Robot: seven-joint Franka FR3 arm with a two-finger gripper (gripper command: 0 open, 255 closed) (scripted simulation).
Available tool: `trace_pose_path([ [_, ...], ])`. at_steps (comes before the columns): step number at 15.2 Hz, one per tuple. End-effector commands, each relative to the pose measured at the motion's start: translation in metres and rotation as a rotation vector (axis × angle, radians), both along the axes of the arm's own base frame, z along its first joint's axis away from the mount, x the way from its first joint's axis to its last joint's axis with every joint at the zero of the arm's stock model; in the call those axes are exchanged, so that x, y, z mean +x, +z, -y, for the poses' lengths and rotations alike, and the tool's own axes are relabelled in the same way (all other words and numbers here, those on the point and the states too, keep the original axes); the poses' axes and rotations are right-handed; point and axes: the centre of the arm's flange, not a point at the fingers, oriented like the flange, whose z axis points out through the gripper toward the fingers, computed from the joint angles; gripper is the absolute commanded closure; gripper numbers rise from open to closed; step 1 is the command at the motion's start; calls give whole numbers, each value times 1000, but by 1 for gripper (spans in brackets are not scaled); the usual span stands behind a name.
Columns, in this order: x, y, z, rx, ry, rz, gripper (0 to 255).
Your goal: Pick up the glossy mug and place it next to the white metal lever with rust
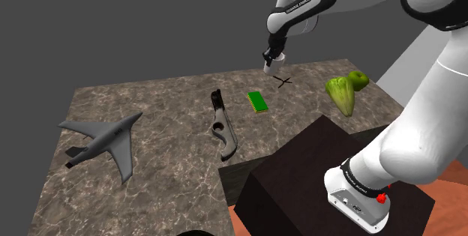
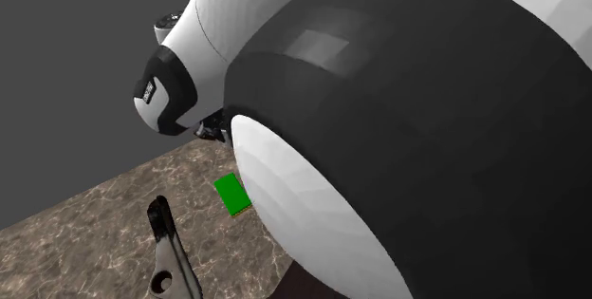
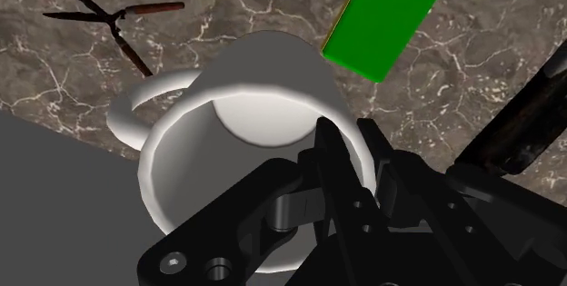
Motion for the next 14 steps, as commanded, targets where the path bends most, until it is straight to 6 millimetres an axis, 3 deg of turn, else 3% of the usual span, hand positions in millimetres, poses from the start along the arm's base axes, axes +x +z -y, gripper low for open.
trace_pose_path([
  [1,18,-4,-20,1,-1,0,255],
  [14,136,-23,-143,1,-1,0,255],
])
